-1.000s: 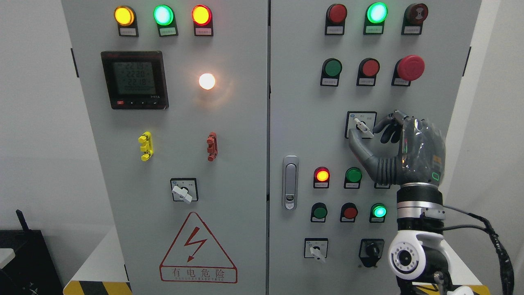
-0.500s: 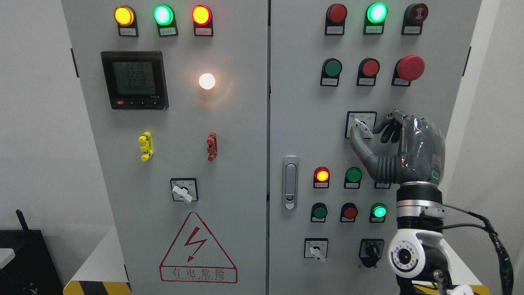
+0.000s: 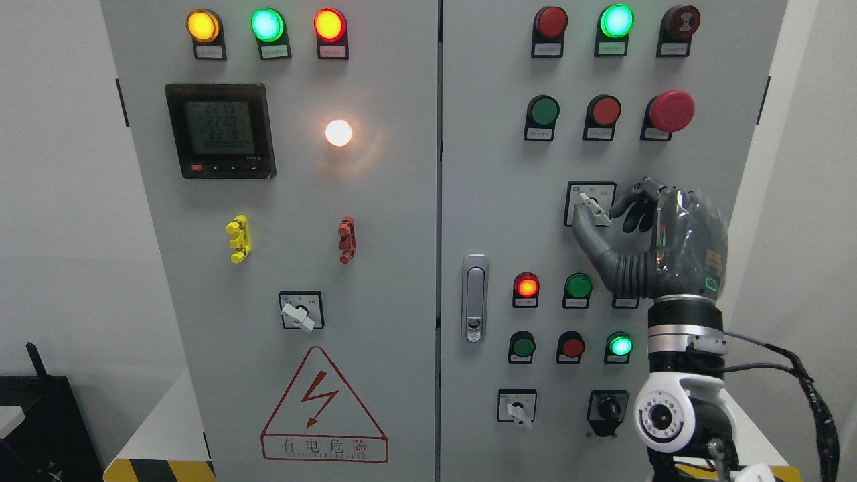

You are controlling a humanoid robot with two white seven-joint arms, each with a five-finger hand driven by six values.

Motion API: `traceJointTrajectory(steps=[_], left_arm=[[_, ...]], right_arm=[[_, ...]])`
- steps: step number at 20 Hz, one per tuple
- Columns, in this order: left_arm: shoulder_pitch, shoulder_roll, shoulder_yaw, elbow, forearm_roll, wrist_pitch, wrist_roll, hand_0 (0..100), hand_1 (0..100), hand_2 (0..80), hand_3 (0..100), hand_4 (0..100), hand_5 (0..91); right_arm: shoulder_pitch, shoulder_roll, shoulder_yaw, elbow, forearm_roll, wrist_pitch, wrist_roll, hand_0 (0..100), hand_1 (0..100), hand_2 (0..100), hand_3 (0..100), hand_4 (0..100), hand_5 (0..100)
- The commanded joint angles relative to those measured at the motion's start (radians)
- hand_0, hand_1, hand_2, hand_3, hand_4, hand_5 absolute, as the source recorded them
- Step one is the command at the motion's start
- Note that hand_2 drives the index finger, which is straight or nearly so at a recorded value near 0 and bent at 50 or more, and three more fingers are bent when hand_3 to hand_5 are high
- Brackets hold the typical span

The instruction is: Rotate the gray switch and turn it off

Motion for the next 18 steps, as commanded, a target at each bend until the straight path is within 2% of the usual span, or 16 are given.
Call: traceJointTrajectory(steps=[1,18], left_arm=[[0.0,0.0,-0.002,0.014,0.0,-0.001,0.001,12,39,0.0,0,0,0.0],[0.0,0.0,-0.002,0.014,0.0,-0.001,0.001,12,39,0.0,0,0,0.0]], right_arm=[[-0.001,-0.017,0.004,0.002,0.001,0.0,0.001,22,44,65,85,86,100],[-0.002,-0.017,0.005,0.002,0.001,0.002,0.004,29,46,67,87,87,100]])
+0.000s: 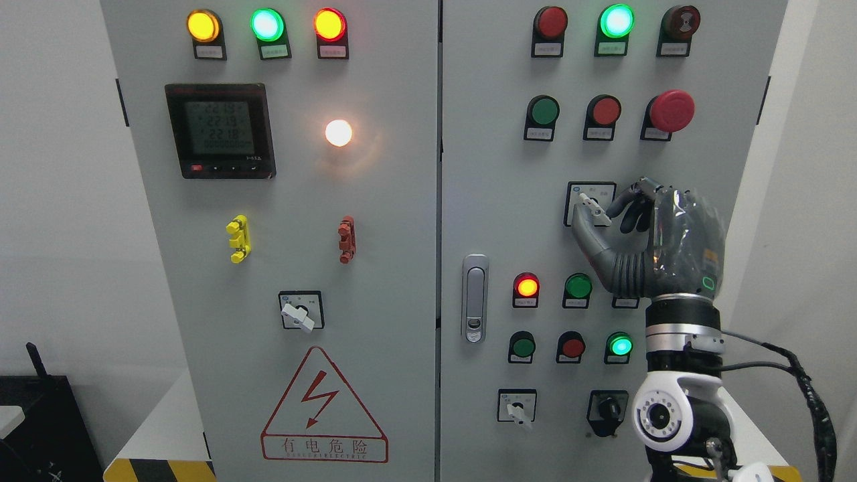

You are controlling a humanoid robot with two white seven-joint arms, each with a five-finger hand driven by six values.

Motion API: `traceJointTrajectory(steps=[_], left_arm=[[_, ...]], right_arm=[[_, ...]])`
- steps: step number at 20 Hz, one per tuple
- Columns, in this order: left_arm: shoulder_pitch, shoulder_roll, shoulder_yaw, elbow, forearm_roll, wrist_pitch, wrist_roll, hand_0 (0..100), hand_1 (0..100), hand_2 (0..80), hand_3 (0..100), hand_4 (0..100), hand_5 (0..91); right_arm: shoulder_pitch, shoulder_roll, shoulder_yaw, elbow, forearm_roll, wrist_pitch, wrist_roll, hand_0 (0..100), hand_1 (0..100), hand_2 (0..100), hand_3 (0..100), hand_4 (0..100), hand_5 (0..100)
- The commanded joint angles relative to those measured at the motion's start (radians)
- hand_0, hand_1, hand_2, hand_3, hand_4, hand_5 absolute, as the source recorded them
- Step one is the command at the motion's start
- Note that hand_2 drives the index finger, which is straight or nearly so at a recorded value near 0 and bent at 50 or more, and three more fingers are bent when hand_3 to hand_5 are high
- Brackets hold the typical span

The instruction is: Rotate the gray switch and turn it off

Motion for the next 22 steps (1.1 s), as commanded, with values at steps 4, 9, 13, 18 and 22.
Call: traceJointTrajectory(steps=[4,9,13,18,22], left_arm=[[0.0,0.0,-0.002,0.014,0.0,-0.001,0.002,12,39,0.0,0,0,0.0],[0.0,0.0,-0.002,0.014,0.0,-0.001,0.002,12,39,0.0,0,0,0.0],[0.0,0.0,-0.002,0.014,0.0,-0.001,0.002,12,39,0.0,0,0,0.0],[0.0,0.0,-0.002,0.014,0.0,-0.001,0.0,12,39,0.0,0,0,0.0],[0.0,0.0,-0.002,0.014,0.0,-0.001,0.0,12,39,0.0,0,0,0.0]], right_arm=[[0.0,-0.017,0.004,0.001,0.0,0.0,0.0,29,46,68,87,87,100],[-0.002,-0.017,0.006,0.001,0.0,0.0,0.0,31,46,68,88,88,100],[-0.002,-0.017,0.004,0.008,0.0,0.0,0.0,33,45,67,88,88,100],[-0.005,-0.017,0.004,0.008,0.0,0.0,0.0,34,45,67,88,88,100],[-0.006,-0.017,0.004,0.013,0.0,0.0,0.0,36,45,67,89,88,100]])
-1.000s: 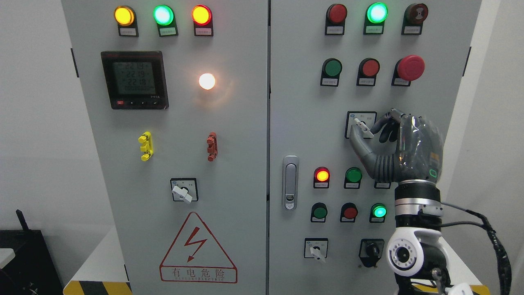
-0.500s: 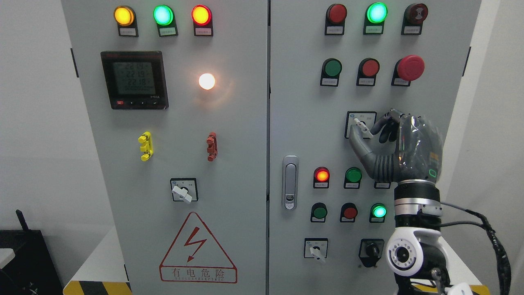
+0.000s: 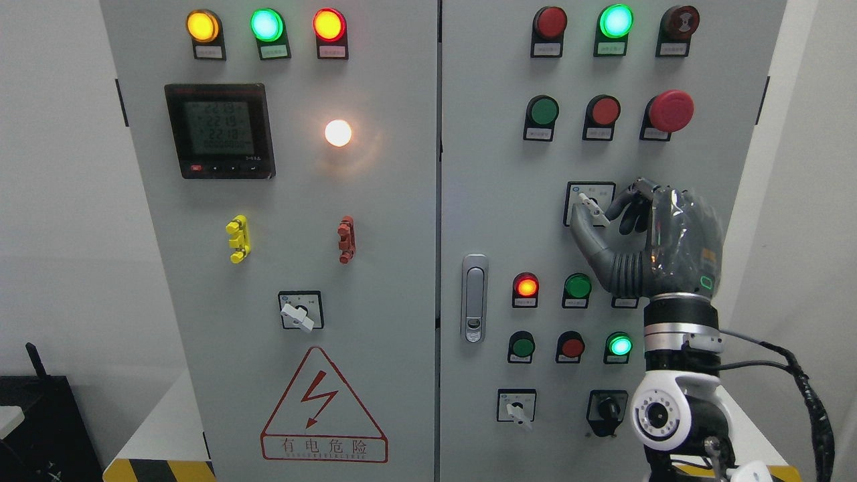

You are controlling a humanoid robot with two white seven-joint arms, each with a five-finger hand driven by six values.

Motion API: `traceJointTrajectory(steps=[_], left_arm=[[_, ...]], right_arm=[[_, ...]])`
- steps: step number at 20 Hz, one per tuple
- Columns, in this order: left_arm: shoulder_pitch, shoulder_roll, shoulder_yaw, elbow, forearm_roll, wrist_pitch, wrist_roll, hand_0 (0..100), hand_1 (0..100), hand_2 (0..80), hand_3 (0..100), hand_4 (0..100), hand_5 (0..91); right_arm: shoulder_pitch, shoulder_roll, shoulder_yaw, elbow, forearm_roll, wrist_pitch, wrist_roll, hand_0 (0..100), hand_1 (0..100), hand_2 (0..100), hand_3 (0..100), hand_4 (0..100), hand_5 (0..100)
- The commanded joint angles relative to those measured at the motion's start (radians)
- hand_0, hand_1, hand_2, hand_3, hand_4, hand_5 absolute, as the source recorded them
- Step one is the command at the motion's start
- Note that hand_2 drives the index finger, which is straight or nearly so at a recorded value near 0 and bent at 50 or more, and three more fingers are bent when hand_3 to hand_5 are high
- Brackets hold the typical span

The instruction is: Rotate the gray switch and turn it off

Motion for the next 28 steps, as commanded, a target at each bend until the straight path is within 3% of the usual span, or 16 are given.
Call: traceJointTrajectory(steps=[1,28], left_arm=[[0.0,0.0,-0.002,0.014,0.0,-0.001,-0.004,12,39,0.0,0,0,0.0],[0.0,0.0,-0.002,0.014,0.0,-0.001,-0.003,12,39,0.0,0,0,0.0]], right_arm=[[-0.002,-0.017,0.001,0.006,0.0,-0.002,0.001,36,45,67,89,88,100],[-0.004,-0.017,0.004,0.009,-0.002,0.0,0.001,44,42,70,90,89,100]])
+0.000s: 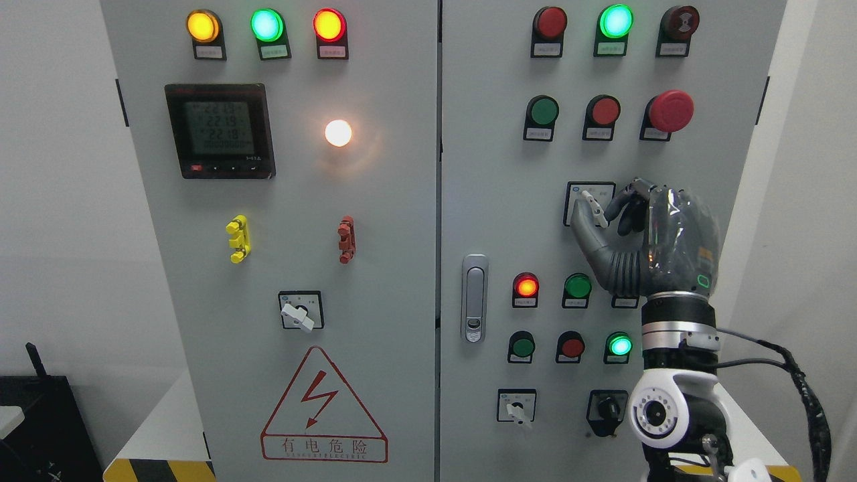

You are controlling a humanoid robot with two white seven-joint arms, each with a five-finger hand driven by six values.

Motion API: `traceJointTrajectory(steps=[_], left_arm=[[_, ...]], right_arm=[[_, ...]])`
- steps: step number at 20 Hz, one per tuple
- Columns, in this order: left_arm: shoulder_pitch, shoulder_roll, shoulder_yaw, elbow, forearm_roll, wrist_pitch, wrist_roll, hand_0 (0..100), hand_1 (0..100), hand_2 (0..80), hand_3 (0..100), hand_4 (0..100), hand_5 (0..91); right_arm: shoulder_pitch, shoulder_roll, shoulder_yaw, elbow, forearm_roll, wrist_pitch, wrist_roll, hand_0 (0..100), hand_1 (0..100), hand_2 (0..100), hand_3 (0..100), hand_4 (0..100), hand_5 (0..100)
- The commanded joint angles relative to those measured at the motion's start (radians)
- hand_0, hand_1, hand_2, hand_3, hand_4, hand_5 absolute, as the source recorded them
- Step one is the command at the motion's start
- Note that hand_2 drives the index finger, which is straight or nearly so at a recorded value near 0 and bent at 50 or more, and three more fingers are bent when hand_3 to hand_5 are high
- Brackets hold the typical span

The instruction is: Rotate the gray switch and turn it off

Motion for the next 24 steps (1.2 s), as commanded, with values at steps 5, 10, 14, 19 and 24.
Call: traceJointTrajectory(steps=[5,10,14,19,24], left_arm=[[0.0,0.0,-0.002,0.014,0.0,-0.001,0.001,12,39,0.0,0,0,0.0],[0.0,0.0,-0.002,0.014,0.0,-0.001,-0.001,12,39,0.0,0,0,0.0],[0.0,0.0,-0.002,0.014,0.0,-0.001,-0.001,12,39,0.0,0,0,0.0],[0.0,0.0,-0.002,0.014,0.0,-0.001,0.001,12,39,0.0,0,0,0.0],[0.0,0.0,-0.002,0.014,0.0,-0.001,0.001,12,39,0.0,0,0,0.0]], right_arm=[[0.0,-0.017,0.001,0.001,0.0,0.0,-0.001,45,42,71,91,89,100],[0.0,-0.017,0.001,0.001,0.0,0.0,0.001,47,41,71,91,89,100],[0.0,-0.017,0.001,0.006,-0.002,0.0,0.001,47,40,71,92,89,100],[0.0,-0.017,0.001,0.008,-0.002,-0.002,0.001,48,39,72,92,89,100],[-0.005,-0.015,0.001,0.006,-0.002,-0.002,0.012,48,39,72,92,90,100]])
